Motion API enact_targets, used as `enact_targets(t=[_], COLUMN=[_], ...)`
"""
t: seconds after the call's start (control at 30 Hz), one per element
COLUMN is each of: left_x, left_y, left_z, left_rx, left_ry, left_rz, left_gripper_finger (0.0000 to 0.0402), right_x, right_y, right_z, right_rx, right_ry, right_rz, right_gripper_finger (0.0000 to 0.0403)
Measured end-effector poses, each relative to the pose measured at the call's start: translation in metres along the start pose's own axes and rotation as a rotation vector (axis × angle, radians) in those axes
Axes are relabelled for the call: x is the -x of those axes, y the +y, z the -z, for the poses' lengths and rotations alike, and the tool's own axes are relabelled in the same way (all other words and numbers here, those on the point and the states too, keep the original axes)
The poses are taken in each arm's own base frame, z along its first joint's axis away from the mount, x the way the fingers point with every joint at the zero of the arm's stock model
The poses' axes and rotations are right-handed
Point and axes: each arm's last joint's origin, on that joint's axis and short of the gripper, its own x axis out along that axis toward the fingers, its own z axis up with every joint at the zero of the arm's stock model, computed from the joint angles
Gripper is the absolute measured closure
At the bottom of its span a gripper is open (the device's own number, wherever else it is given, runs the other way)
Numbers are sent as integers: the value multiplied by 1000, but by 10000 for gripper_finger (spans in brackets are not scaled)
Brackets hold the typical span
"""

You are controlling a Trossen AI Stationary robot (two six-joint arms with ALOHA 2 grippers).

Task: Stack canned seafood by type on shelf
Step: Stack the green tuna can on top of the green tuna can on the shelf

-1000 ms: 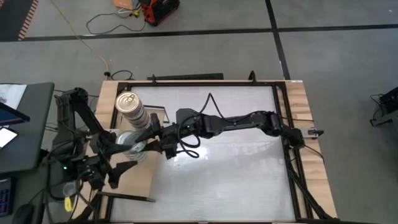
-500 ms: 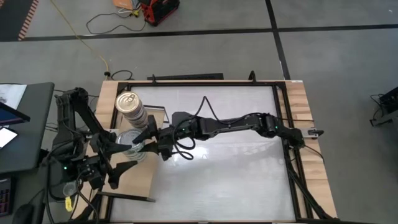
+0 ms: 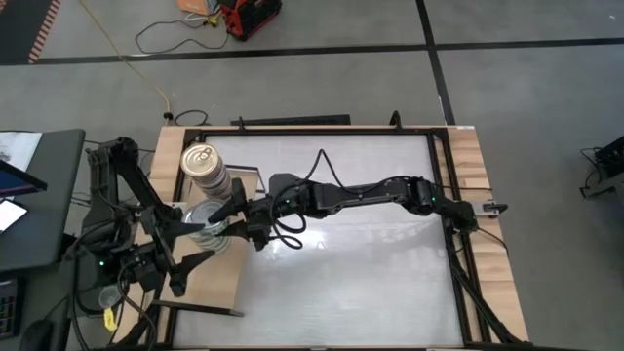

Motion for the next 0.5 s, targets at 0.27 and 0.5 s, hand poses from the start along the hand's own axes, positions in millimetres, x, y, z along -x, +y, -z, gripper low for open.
enact_targets(t=[0.27, 0.5], left_x=[5, 16], left_y=[-3, -5], left_z=[-1, -2], left_rx=[141, 148], left_ry=[-16, -51], left_rz=[22, 70], left_gripper_finger=[130, 130], right_x=[0, 0], right_y=[0, -1], right_z=[1, -2], right_rx=[22, 80], right_ry=[16, 21], right_rz=[2, 16], right_gripper_finger=[199, 242])
